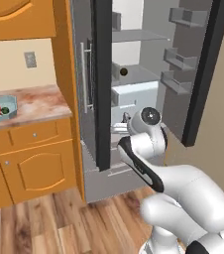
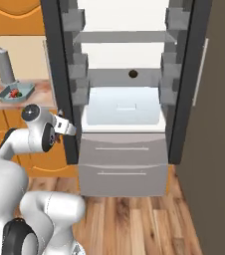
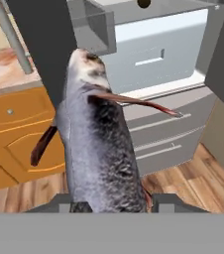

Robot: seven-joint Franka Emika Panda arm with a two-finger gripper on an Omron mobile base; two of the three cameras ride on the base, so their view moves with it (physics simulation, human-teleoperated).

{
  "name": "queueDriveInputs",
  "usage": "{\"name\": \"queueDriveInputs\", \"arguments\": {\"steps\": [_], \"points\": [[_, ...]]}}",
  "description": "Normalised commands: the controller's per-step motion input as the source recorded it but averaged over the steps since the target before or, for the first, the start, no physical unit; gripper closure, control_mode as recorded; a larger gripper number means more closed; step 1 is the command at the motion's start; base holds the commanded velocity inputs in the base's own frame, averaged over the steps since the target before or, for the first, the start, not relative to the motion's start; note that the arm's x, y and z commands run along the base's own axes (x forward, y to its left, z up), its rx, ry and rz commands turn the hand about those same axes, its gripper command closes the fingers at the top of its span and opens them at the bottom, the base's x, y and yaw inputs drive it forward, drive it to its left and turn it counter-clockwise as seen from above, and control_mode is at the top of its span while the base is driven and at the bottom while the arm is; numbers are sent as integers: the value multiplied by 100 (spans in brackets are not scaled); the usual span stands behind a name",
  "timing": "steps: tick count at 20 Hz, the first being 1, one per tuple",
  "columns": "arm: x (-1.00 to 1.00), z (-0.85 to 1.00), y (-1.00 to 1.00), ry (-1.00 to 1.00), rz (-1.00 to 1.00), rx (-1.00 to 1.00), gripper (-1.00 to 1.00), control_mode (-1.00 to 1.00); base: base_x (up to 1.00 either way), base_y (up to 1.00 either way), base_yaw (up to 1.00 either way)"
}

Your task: Place one avocado and one fish in each tupperware on the nearby counter, to pack two identical lunches.

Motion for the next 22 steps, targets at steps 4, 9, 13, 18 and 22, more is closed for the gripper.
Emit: {"name": "queueDriveInputs", "arguments": {"steps": [4,9,13,18,22], "points": [[0,0,0,0,0,0,100,100,-89,100,0],[0,0,0,0,0,0,100,100,10,100,11],[0,0,0,0,0,0,100,100,46,100,13],[0,0,0,0,0,0,100,100,63,100,9],[0,0,0,0,0,0,100,100,72,100,6]]}}
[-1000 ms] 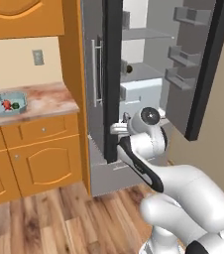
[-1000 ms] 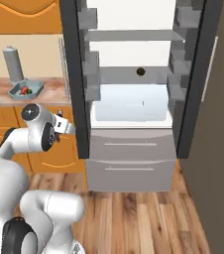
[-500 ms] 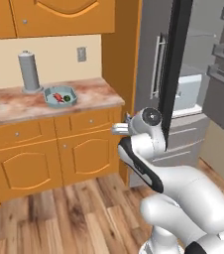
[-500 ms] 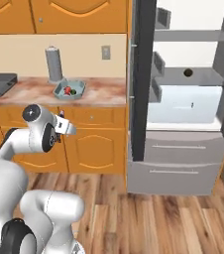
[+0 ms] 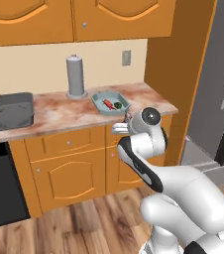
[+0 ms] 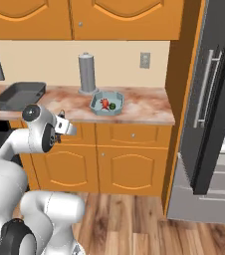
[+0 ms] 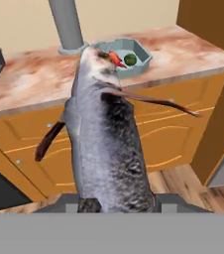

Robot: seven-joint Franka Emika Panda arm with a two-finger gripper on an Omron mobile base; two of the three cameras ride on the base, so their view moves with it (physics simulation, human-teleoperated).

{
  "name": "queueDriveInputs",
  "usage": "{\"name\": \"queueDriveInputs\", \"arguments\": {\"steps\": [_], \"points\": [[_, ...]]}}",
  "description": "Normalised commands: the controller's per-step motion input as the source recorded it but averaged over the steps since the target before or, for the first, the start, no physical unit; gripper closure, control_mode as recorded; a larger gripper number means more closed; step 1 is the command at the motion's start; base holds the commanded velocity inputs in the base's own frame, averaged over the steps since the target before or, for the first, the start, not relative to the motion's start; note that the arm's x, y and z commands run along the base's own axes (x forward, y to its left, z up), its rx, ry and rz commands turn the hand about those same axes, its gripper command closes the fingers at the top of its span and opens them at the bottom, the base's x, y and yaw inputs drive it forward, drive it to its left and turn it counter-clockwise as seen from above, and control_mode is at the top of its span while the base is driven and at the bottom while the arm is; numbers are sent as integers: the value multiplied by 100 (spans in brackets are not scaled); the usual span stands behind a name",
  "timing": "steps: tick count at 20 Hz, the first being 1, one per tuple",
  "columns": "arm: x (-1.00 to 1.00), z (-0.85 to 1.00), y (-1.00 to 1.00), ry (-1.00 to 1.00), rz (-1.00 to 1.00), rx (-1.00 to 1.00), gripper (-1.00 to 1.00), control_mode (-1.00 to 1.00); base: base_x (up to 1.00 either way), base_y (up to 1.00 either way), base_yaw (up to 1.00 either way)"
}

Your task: Place one avocado and one fish in each tupperware on the nearby counter, to pack two identical lunches.

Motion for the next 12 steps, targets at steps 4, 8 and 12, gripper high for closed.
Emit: {"name": "queueDriveInputs", "arguments": {"steps": [4,8,12], "points": [[0,0,0,0,0,0,100,100,72,100,4],[0,0,0,0,0,0,100,100,71,100,4],[0,0,0,0,0,0,100,100,73,100,3]]}}
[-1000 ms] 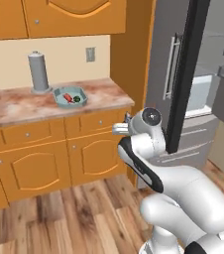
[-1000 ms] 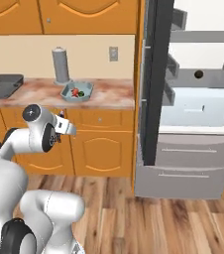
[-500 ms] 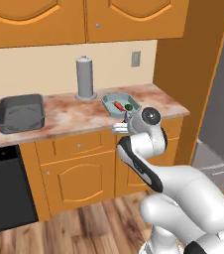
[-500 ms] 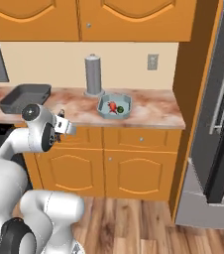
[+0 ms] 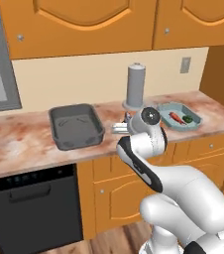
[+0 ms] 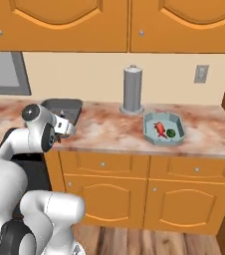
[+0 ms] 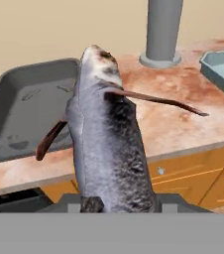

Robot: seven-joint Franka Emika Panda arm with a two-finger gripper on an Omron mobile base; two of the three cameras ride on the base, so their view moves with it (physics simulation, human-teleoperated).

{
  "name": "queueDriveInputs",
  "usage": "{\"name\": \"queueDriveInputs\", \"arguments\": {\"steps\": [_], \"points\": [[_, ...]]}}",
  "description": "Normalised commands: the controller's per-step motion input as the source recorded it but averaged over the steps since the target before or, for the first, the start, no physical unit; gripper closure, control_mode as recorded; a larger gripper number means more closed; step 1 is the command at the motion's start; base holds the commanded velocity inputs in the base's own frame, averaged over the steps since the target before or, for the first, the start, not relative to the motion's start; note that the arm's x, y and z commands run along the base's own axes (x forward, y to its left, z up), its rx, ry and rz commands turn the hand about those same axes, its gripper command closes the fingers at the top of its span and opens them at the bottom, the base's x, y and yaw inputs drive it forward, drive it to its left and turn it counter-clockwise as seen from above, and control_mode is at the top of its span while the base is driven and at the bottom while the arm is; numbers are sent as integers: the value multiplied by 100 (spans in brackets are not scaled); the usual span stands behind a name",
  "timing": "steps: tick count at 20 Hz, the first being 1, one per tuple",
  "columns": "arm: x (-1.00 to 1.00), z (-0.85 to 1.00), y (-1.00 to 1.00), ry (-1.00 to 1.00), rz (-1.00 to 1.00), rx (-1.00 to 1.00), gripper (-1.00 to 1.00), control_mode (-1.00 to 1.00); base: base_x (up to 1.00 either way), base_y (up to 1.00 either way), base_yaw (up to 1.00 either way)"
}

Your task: Place one avocado and one fish in each tupperware on the nearby counter, to pack two identical lunches.

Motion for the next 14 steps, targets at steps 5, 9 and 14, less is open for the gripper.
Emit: {"name": "queueDriveInputs", "arguments": {"steps": [5,9,14], "points": [[0,0,0,0,0,0,100,100,87,100,0],[0,0,0,0,0,0,100,100,83,78,0],[26,-3,-13,2,0,0,100,-100,17,3,0]]}}
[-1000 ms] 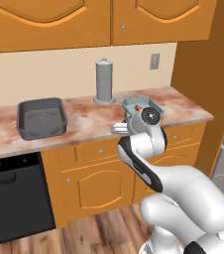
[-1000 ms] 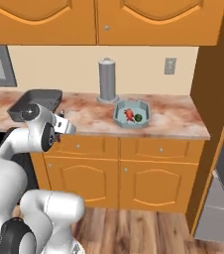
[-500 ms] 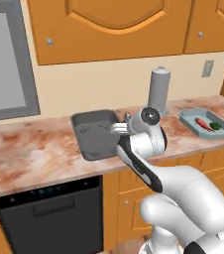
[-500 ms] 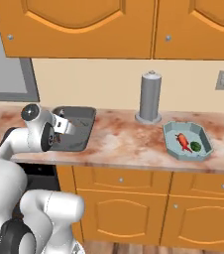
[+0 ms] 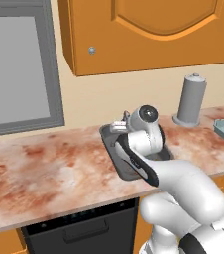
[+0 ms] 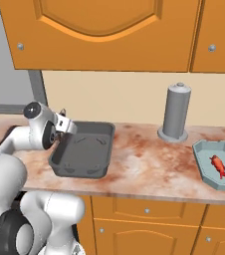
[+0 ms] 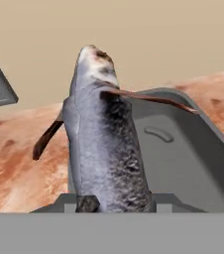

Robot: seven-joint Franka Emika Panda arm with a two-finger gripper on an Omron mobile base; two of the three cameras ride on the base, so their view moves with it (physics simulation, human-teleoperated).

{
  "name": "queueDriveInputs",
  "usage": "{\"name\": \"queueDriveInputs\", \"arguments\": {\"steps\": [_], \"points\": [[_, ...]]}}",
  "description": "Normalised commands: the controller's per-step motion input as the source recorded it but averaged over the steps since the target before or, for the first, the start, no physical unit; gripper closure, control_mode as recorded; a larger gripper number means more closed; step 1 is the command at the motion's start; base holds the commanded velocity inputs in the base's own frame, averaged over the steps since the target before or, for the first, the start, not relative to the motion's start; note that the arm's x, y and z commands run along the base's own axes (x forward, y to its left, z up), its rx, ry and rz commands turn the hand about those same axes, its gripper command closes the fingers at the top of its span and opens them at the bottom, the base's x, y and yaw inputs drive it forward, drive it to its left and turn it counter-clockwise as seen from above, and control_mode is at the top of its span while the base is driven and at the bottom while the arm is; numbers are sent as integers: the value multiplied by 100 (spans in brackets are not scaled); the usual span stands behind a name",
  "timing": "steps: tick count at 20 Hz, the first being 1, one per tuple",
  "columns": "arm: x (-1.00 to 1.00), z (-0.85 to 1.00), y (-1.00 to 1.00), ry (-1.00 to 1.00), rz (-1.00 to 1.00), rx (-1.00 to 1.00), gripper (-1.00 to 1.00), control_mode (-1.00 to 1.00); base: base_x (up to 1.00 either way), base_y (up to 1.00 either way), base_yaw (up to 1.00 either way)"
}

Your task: Place one avocado and one fish in each tupperware on the nearby counter, to pack two identical lunches.

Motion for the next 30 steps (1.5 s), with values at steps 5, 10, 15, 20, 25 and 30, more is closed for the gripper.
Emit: {"name": "queueDriveInputs", "arguments": {"steps": [5,10,15,20,25,30], "points": [[86,-24,-20,36,-7,0,100,-100,0,0,0],[37,-76,-11,46,-7,0,100,-100,0,0,0],[44,-47,-2,6,-1,0,100,-100,0,0,0],[36,-74,-1,0,0,0,100,-100,0,0,0],[33,-32,-3,-13,0,-4,-100,-100,0,0,0],[8,4,-3,-2,0,2,-100,-100,0,0,0]]}}
